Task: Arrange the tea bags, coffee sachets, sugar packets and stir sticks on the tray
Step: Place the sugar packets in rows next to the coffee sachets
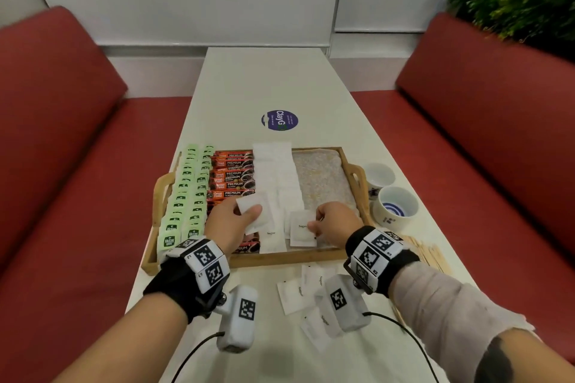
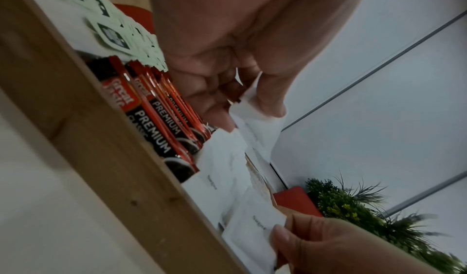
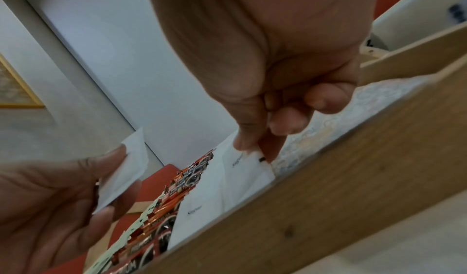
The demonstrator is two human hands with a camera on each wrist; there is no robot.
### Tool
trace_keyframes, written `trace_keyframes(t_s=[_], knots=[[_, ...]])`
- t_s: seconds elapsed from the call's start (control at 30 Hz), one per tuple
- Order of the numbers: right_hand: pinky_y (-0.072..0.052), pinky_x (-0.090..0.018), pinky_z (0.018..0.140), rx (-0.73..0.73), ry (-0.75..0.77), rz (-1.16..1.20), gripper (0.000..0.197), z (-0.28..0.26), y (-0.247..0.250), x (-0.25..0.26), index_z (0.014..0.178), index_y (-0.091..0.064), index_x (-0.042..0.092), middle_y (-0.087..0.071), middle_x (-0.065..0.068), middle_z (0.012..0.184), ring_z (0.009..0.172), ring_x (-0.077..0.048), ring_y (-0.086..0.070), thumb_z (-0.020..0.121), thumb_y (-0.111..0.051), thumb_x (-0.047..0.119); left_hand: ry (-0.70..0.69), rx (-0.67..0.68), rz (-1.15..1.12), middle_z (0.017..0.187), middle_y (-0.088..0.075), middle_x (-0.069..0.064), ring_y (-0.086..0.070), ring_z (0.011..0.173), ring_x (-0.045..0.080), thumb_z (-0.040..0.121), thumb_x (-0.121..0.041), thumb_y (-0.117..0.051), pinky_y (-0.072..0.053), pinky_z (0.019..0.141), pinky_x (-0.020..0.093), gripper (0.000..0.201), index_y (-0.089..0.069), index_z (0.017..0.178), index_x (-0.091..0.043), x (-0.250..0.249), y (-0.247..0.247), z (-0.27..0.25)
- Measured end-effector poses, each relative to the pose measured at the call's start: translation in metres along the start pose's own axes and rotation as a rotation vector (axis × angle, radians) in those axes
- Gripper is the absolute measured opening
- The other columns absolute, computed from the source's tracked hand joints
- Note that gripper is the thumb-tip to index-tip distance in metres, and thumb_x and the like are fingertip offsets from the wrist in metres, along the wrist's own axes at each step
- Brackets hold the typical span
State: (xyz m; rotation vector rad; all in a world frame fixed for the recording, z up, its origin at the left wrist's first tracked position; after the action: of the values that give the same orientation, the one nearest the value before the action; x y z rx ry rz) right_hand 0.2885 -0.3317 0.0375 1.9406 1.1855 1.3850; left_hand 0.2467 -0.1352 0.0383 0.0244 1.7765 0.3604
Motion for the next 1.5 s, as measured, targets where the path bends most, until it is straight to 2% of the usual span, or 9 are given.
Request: trace_keyframes(t_s=[0.13, 0.23, 0.4, 0.53, 0.77, 0.9, 1.0, 1.23, 1.5], knots=[[-0.043, -0.026, 0.067, 0.046, -0.030, -0.040, 0.032, 0.010, -0.007, 0.006, 0.063, -0.046, 0.018, -0.061, -0.004, 0.078, 0.080, -0.021, -0.059, 0.087, -0.067, 0.023, -0.047, -0.001, 0.041, 0.087, -0.065, -0.001, -0.058, 0.072, 0.013, 0.091, -0.019, -0.061, -0.047, 0.062, 0.025, 0.011, -0.062, 0.099, -0.013, 0.001, 0.003, 0.008], [-0.047, -0.031, 0.076, 0.030, -0.045, -0.079, 0.030, 0.013, -0.009, 0.009, 0.067, -0.045, 0.019, -0.067, -0.009, 0.092, 0.092, -0.026, -0.063, 0.087, -0.067, 0.023, -0.052, 0.004, 0.060, 0.081, -0.062, -0.001, -0.055, 0.068, 0.012, 0.090, -0.019, -0.063, -0.046, 0.071, 0.029, 0.004, -0.060, 0.089, -0.017, 0.000, 0.003, 0.010], [-0.046, -0.028, 0.070, 0.029, -0.084, -0.112, 0.022, 0.016, -0.013, 0.007, 0.090, -0.058, 0.010, -0.066, -0.009, 0.092, 0.092, -0.025, -0.064, 0.085, -0.068, 0.029, -0.032, 0.024, 0.036, 0.087, -0.067, 0.003, -0.065, 0.090, 0.026, 0.089, -0.018, -0.065, -0.049, 0.077, 0.035, 0.009, -0.063, 0.097, -0.015, -0.001, 0.000, 0.010], [-0.045, -0.028, 0.072, -0.031, -0.106, -0.081, 0.032, 0.019, -0.014, 0.005, 0.107, -0.059, 0.008, -0.068, -0.009, 0.101, 0.096, -0.025, -0.063, 0.085, -0.066, 0.031, -0.040, 0.026, 0.037, 0.083, -0.064, -0.004, -0.054, 0.067, 0.011, 0.088, -0.018, -0.065, -0.046, 0.073, 0.030, 0.006, -0.062, 0.094, -0.018, 0.002, 0.001, 0.011], [-0.040, -0.026, 0.069, -0.027, -0.040, -0.157, 0.011, 0.021, -0.015, 0.012, 0.092, -0.061, 0.009, -0.064, -0.006, 0.092, 0.089, -0.023, -0.059, 0.091, -0.056, 0.019, -0.010, 0.028, 0.044, 0.085, -0.064, 0.003, -0.058, 0.069, 0.017, 0.092, -0.018, -0.060, -0.054, 0.065, 0.034, 0.008, -0.060, 0.099, -0.015, 0.005, 0.001, 0.012], [-0.045, -0.028, 0.076, -0.074, -0.013, -0.093, 0.020, 0.019, -0.008, 0.010, 0.104, -0.062, 0.009, -0.066, -0.005, 0.103, 0.096, -0.022, -0.061, 0.093, -0.054, 0.024, 0.047, 0.058, 0.071, 0.091, -0.059, 0.003, -0.059, 0.071, 0.016, 0.097, -0.019, -0.052, -0.058, 0.070, 0.037, 0.019, -0.056, 0.111, -0.007, 0.005, 0.000, 0.017], [-0.046, -0.028, 0.073, -0.108, 0.107, 0.111, 0.021, 0.012, -0.002, 0.015, 0.109, -0.058, 0.017, -0.060, 0.004, 0.093, 0.083, -0.015, -0.057, 0.094, -0.055, 0.031, 0.023, 0.134, 0.121, 0.098, -0.061, 0.006, -0.064, 0.079, 0.020, 0.096, -0.014, -0.052, -0.059, 0.073, 0.036, 0.023, -0.057, 0.119, -0.009, -0.001, -0.005, 0.021], [-0.053, -0.032, 0.065, -0.025, 0.224, 0.221, 0.012, 0.006, -0.001, 0.024, 0.098, -0.063, 0.012, -0.061, 0.001, 0.075, 0.062, -0.016, -0.058, 0.088, -0.066, 0.018, -0.013, 0.236, 0.164, 0.074, -0.053, -0.001, -0.059, 0.067, 0.012, 0.088, -0.006, -0.064, -0.054, 0.054, 0.022, 0.018, -0.059, 0.105, -0.009, -0.009, -0.028, 0.021], [-0.052, -0.035, 0.080, -0.034, 0.079, 0.123, 0.017, 0.014, -0.007, 0.003, 0.092, -0.057, 0.017, -0.054, 0.006, 0.075, 0.078, -0.019, -0.060, 0.084, -0.071, 0.021, -0.100, 0.199, 0.319, 0.088, -0.061, -0.009, -0.058, 0.082, 0.011, 0.086, -0.010, -0.066, -0.051, 0.067, 0.029, 0.015, -0.061, 0.095, -0.022, -0.002, -0.022, 0.025]])
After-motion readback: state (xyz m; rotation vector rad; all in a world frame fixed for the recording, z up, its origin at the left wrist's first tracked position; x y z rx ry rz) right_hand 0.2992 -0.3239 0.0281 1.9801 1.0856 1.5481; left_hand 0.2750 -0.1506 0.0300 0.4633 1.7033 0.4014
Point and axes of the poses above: each hand's wrist, its own z-axis towards the middle knuckle, its own y-axis out of the back of the hand, x = y × z, the point moved 1 cm from there along z, towards the middle knuckle
